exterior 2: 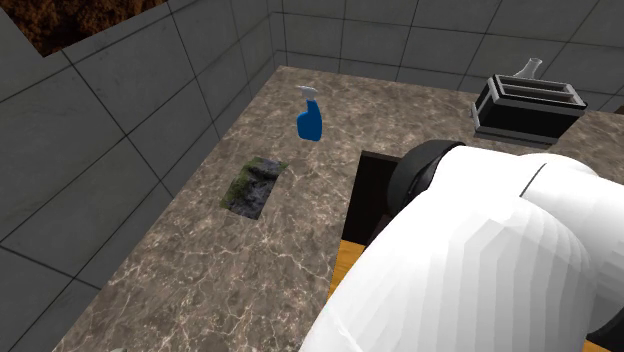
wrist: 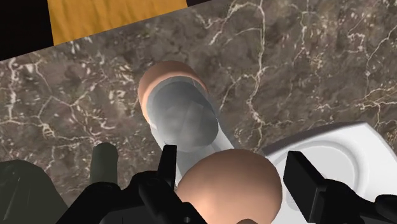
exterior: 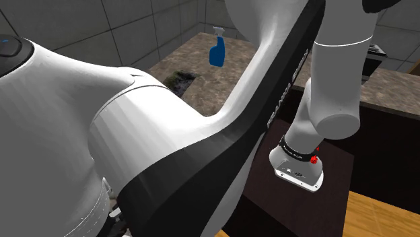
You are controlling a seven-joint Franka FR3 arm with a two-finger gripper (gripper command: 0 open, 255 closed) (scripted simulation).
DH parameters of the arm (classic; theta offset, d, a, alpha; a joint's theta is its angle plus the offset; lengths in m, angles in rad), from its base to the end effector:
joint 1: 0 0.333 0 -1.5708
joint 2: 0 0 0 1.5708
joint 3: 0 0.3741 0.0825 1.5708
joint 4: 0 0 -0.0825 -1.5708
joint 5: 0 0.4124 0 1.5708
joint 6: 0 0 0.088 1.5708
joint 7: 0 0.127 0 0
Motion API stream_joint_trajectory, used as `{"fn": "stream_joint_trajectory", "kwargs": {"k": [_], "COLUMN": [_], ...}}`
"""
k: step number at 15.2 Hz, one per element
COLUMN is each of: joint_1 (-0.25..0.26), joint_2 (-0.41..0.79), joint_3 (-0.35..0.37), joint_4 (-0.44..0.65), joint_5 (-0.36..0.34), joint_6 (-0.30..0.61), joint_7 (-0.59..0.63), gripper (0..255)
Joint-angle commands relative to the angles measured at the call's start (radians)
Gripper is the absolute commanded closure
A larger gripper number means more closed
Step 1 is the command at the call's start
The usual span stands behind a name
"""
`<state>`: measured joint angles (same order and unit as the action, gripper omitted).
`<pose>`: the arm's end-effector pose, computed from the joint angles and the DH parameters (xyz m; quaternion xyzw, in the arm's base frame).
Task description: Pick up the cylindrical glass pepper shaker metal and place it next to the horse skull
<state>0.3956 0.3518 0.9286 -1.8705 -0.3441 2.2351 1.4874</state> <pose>0.2249 0.6299 0.4302 -0.9963 0.0122 -0.0192 0.0834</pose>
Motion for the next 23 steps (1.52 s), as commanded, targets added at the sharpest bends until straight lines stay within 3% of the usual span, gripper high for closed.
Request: {"fn": "stream_joint_trajectory", "kwargs": {"k": [1, 6, 7, 12, 16, 23], "joint_1": [0.002, 0.002, 0.002, 0.002, -0.055, -0.054], "joint_2": [0.003, 0.003, 0.004, 0.004, -0.084, -0.084], "joint_3": [-0.003, -0.003, -0.003, -0.003, 0.051, 0.05], "joint_4": [-0.003, -0.003, -0.003, -0.003, 0.031, 0.031], "joint_5": [-0.004, -0.004, -0.004, -0.004, 0.088, 0.088], "joint_6": [0.006, 0.006, 0.006, 0.006, -0.083, -0.083], "joint_7": [0.003, 0.003, 0.003, 0.003, -0.055, -0.055], "gripper": [255, 255, 0, 0, 0, 0]}}
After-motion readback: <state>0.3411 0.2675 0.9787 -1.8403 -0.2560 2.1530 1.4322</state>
